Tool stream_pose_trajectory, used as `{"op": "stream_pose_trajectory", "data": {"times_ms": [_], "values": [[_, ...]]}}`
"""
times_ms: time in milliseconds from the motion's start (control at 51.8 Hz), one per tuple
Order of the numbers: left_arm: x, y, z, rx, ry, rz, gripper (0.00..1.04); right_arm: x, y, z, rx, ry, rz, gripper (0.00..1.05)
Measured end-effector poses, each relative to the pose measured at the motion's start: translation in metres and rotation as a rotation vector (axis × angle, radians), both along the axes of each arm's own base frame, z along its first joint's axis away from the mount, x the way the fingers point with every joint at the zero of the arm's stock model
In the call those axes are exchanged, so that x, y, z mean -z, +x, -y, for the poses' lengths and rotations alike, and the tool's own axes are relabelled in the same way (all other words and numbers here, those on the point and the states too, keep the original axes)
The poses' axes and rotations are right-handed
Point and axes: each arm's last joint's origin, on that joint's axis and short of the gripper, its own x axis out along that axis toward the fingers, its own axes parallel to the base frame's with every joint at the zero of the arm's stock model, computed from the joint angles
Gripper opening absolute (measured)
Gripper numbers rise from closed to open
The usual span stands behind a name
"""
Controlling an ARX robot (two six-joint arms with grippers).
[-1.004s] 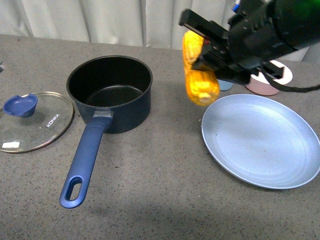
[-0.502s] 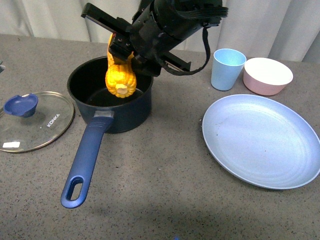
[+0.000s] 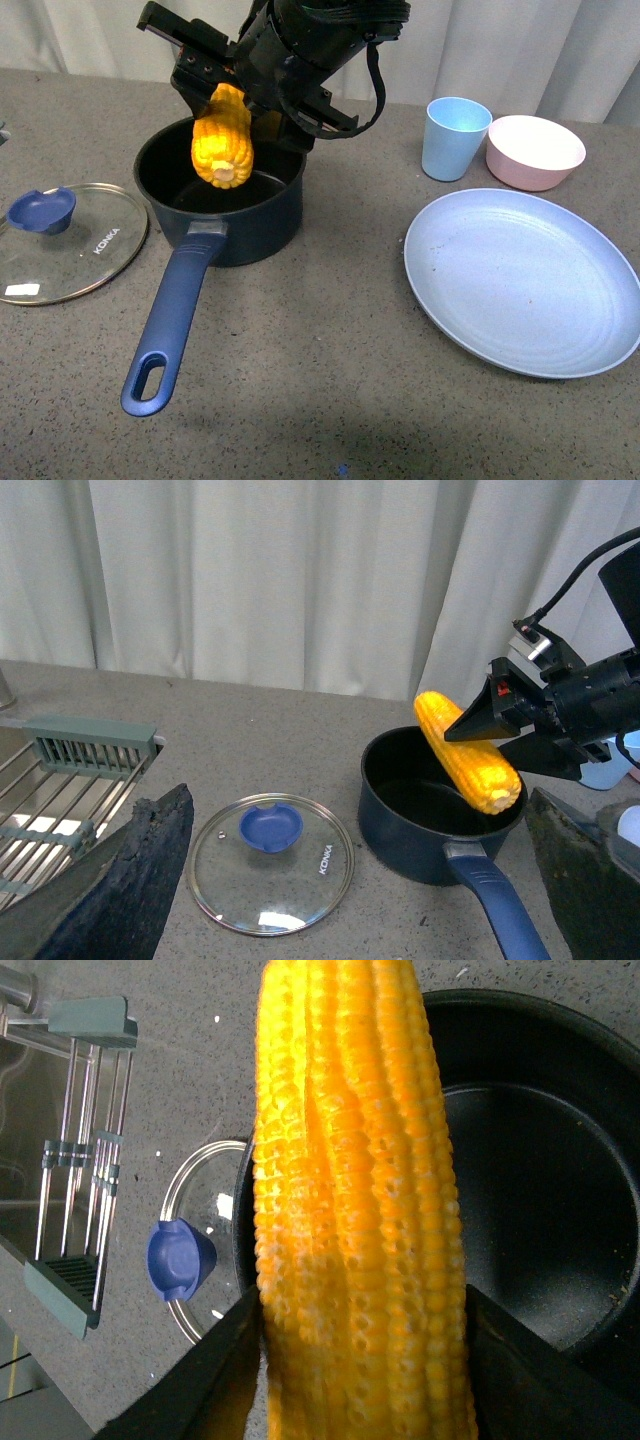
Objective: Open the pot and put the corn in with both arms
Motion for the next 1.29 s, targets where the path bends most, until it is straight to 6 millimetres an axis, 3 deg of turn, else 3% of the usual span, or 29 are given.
{"op": "stream_pose_trajectory", "data": {"times_ms": [232, 425, 598, 695, 791, 869, 1081, 1293], "values": [[0.000, 0.000, 0.000, 0.000, 0.000, 0.000, 0.98, 0.003, 0.002, 0.005, 0.021, -0.007, 0.011, 0.97], [0.000, 0.000, 0.000, 0.000, 0.000, 0.000, 0.98, 0.004, -0.006, 0.023, 0.073, -0.074, 0.108, 0.96], [0.000, 0.000, 0.000, 0.000, 0.000, 0.000, 0.98, -0.030, -0.026, 0.075, 0.212, -0.220, 0.400, 0.96], [0.000, 0.000, 0.000, 0.000, 0.000, 0.000, 0.98, -0.045, -0.050, 0.119, 0.314, -0.306, 0.551, 0.96], [0.000, 0.000, 0.000, 0.000, 0.000, 0.000, 0.98, -0.044, -0.081, 0.164, 0.373, -0.390, 0.606, 0.96], [0.000, 0.000, 0.000, 0.000, 0.000, 0.000, 0.98, -0.044, -0.101, 0.186, 0.399, -0.441, 0.632, 0.96], [0.000, 0.000, 0.000, 0.000, 0.000, 0.000, 0.98, -0.044, -0.159, 0.229, 0.422, -0.502, 0.661, 0.96], [0.000, 0.000, 0.000, 0.000, 0.000, 0.000, 0.98, -0.039, -0.210, 0.255, 0.459, -0.526, 0.678, 0.96]]}}
